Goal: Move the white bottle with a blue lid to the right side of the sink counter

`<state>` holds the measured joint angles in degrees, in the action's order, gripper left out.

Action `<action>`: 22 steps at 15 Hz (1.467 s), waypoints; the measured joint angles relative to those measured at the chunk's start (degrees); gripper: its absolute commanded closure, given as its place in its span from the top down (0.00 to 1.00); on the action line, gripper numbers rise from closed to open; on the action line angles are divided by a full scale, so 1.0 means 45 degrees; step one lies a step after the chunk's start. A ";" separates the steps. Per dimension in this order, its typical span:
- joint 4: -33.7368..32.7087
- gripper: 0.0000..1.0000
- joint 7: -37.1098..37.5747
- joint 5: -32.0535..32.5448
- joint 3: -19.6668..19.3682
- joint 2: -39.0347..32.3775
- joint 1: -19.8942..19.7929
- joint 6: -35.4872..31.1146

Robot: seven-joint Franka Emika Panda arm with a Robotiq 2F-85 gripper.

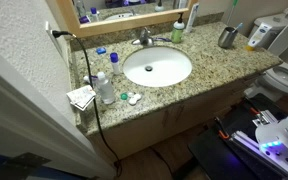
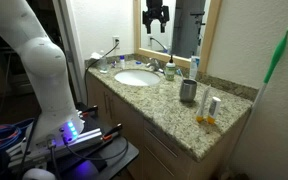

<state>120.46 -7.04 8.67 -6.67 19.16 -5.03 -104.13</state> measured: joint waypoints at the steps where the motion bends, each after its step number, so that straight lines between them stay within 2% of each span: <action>1: 0.0000 1.00 0.0001 0.0000 0.0000 0.0000 0.0000 0.0000; 4: -0.0014 1.00 -0.0008 -0.0095 0.0093 0.0000 0.0129 -0.0028; 9: -0.0268 1.00 -0.0045 -0.0749 0.0958 -0.0003 0.1151 -0.0078; 14: -0.0300 1.00 -0.0498 -0.0701 0.1121 -0.0104 0.1341 0.0085; 17: -0.0714 1.00 -0.1117 -0.0751 0.1812 -0.0764 0.2150 -0.0025; 20: -0.1918 1.00 -0.1573 -0.0887 0.2665 -0.2005 0.2992 -0.0372; 22: -0.2688 1.00 -0.2099 -0.1277 0.2773 -0.2831 0.3225 -0.0520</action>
<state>108.36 -16.49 2.92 5.81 6.42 9.49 -106.47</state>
